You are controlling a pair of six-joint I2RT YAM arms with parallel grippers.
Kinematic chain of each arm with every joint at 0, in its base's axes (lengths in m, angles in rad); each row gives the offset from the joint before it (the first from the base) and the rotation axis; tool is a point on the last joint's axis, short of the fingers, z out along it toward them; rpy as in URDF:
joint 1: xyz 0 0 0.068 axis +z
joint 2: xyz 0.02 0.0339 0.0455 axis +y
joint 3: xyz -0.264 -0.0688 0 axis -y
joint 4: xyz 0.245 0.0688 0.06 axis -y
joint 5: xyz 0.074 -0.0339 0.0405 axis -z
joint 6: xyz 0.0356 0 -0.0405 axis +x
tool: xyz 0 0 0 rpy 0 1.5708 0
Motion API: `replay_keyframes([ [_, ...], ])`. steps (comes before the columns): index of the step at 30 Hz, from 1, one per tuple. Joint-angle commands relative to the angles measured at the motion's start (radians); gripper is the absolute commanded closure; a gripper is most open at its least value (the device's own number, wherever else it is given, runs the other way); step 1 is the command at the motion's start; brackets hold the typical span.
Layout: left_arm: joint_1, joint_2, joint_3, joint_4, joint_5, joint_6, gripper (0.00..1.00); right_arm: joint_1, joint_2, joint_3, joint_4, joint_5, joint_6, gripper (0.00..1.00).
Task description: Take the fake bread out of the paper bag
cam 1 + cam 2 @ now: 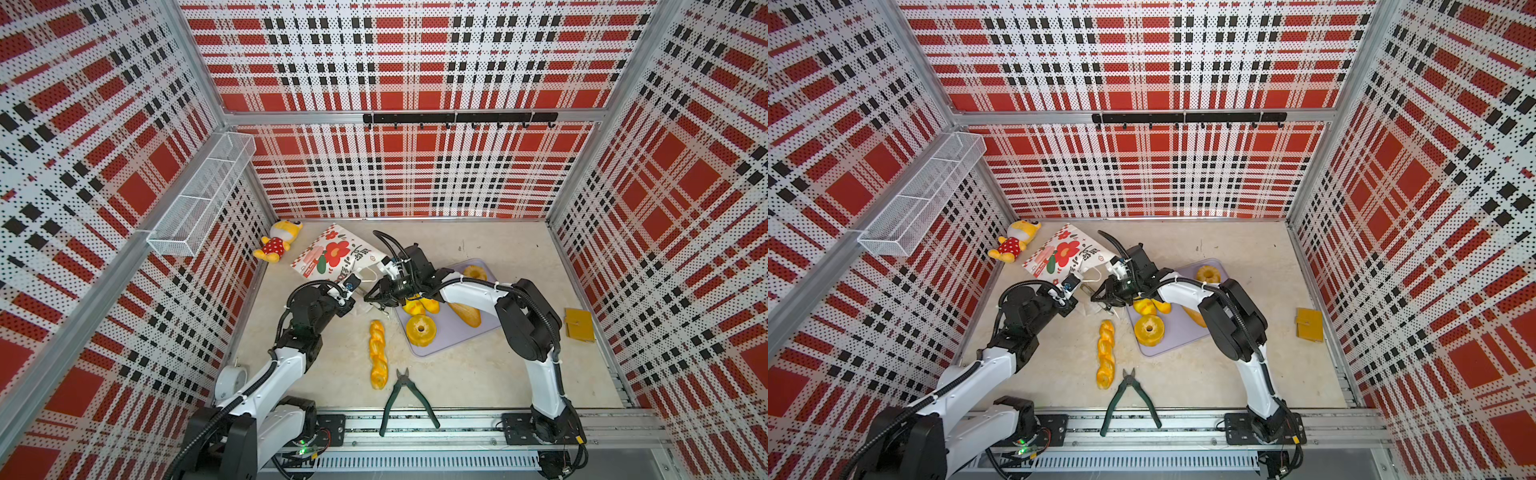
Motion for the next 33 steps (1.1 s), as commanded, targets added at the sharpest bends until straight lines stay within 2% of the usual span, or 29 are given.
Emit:
replay_keyframes([
  [1,-0.008,-0.02,-0.008,0.025,0.037,0.013,1.0,-0.005,0.003,0.017,0.043,0.008,-0.008,0.67],
  [10,-0.008,-0.021,-0.015,0.022,0.037,0.016,1.0,-0.023,-0.075,-0.026,-0.028,0.019,-0.067,0.68],
  [14,-0.009,-0.023,-0.012,0.021,0.039,0.012,1.0,-0.025,-0.08,-0.045,-0.006,0.011,-0.051,0.67],
  [23,-0.013,-0.021,-0.004,0.02,0.049,0.011,1.0,-0.025,-0.039,-0.014,0.066,-0.002,-0.008,0.59],
  [33,-0.024,-0.006,0.002,0.019,0.057,0.024,1.0,-0.026,0.025,0.076,0.071,-0.025,0.001,0.58],
])
